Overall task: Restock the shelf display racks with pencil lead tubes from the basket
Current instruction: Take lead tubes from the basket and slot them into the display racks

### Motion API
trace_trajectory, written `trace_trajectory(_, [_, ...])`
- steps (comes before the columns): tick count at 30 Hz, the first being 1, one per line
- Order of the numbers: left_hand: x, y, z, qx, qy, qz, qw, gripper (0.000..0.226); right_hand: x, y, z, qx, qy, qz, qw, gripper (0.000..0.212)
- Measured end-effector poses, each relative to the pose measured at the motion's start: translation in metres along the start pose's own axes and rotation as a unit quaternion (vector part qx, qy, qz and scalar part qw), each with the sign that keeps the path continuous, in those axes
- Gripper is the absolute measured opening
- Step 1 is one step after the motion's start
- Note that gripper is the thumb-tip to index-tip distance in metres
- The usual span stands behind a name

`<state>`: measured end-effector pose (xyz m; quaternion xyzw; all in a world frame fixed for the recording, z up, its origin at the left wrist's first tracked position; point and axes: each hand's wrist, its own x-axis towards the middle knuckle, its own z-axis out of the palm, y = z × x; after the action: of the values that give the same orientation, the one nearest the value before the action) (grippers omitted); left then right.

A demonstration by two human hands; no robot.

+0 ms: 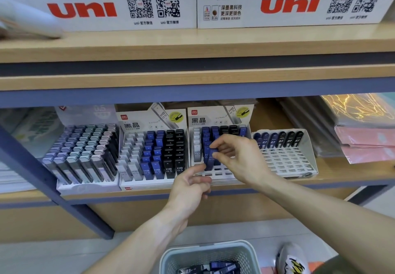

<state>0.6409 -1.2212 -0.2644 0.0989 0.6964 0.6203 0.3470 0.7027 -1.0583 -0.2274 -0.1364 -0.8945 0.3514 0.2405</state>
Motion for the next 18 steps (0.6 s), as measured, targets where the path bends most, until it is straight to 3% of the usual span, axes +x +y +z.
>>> trace_trajectory(3, [0.000, -0.001, -0.001, 0.003, -0.014, -0.010, 1.000, 0.054, -0.002, 0.001, 0.002, -0.035, -0.014, -0.019, 0.999, 0.020])
trace_trajectory(7, [0.000, -0.001, -0.003, 0.001, -0.022, -0.013, 1.000, 0.053, -0.004, 0.003, 0.007, -0.114, -0.059, -0.044, 0.991, 0.041])
trace_trajectory(12, [-0.004, 0.002, -0.004, -0.012, -0.025, 0.001, 1.000, 0.046, -0.011, -0.001, 0.004, -0.145, -0.058, -0.045, 0.987, 0.050])
trace_trajectory(18, [-0.026, -0.008, -0.012, 0.027, -0.033, 0.022, 0.999, 0.028, -0.049, -0.014, 0.000, -0.132, -0.117, -0.045, 0.983, 0.025])
